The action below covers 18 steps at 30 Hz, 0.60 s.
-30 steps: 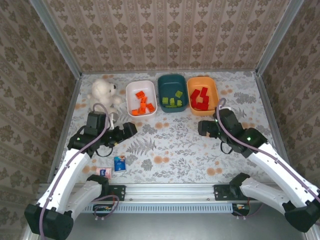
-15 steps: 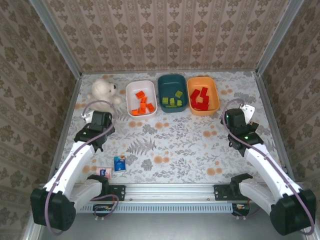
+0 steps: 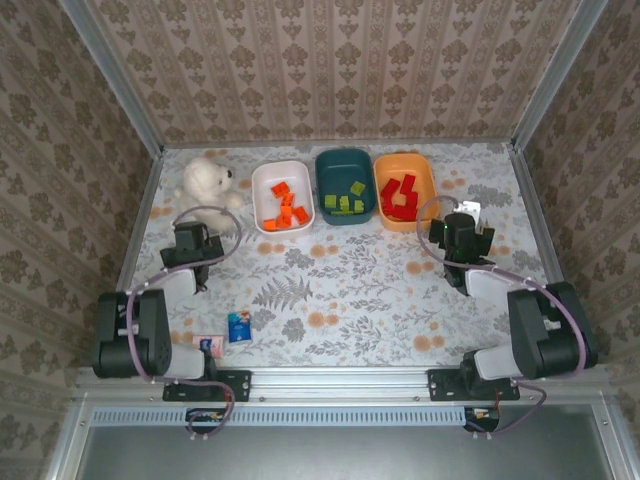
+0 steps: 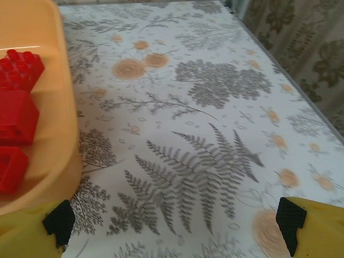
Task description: Sort the legos into containers by color
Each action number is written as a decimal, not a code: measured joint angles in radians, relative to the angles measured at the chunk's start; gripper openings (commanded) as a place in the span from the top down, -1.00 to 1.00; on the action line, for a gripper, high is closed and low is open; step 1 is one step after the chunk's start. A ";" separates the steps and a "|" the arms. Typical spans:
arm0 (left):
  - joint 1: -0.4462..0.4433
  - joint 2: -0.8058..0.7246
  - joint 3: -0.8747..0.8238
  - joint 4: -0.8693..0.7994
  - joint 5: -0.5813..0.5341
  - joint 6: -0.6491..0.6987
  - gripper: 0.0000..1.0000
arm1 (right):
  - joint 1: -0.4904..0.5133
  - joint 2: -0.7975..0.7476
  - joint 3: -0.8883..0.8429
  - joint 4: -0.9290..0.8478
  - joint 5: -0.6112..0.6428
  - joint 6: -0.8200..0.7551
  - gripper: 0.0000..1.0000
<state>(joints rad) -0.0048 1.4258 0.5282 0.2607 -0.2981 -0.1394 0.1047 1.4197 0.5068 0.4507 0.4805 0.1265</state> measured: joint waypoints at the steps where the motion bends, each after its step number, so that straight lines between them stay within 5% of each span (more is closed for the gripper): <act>1: 0.002 0.037 0.020 0.040 0.026 0.016 -1.00 | -0.008 0.024 0.000 0.029 -0.024 -0.009 -1.00; 6: -0.003 0.097 0.044 0.192 0.102 0.082 -1.00 | -0.050 0.061 -0.061 0.212 -0.128 -0.031 -1.00; 11: -0.061 0.102 -0.193 0.558 0.103 0.136 -1.00 | -0.055 0.083 -0.212 0.461 -0.182 -0.049 -1.00; 18: -0.043 0.119 -0.161 0.602 0.093 0.141 -1.00 | -0.054 0.113 -0.164 0.474 -0.183 -0.050 -1.00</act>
<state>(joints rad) -0.0483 1.5452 0.3672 0.8623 -0.2050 0.0013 0.0505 1.5330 0.3431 0.9249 0.2970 0.0769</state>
